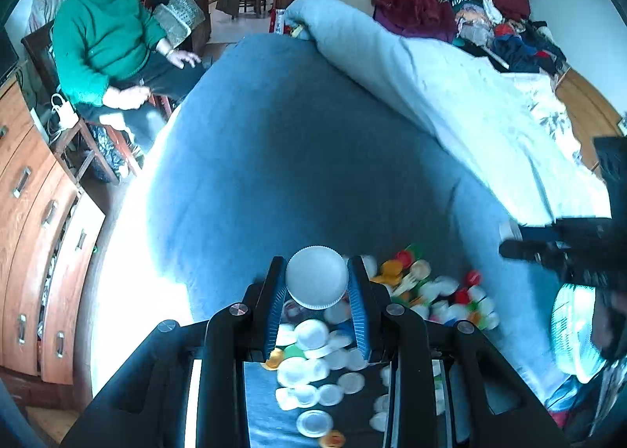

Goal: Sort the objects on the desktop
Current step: 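Grasp a white cap with the left gripper while the right grasps another white cap, then carry both white caps over the blue basket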

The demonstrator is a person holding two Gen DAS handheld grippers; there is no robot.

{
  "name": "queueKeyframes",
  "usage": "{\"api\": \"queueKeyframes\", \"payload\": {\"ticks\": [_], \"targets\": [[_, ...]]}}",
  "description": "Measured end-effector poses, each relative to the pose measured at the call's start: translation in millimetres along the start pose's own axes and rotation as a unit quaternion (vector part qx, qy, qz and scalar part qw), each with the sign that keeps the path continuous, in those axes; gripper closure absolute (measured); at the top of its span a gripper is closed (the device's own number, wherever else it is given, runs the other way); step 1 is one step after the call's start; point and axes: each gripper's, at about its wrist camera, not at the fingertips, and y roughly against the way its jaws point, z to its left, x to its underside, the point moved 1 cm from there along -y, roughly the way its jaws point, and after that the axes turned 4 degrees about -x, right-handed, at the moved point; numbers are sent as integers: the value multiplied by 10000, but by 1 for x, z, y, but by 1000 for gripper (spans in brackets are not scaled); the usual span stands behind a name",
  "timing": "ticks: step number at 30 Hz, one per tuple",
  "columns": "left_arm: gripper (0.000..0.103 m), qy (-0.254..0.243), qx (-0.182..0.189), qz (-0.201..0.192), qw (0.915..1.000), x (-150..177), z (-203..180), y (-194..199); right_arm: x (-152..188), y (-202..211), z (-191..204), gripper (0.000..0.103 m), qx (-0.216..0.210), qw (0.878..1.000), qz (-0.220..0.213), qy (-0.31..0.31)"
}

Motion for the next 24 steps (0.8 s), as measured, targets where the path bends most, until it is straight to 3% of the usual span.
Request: {"api": "queueKeyframes", "payload": {"ticks": [8,15,24], "targets": [[77,-411,101,-281,9987,-46,-66,52,-5,92,7,69,37,9985,-546,80],[77,-712,404,-316,9961,-66,-129,68,-3,160,-12,69,357,9942,-1019,19],[77,-1494,983,-332,9833,-77,-230,75,31,226,-52,69,834,9854,-1391,-517]]}}
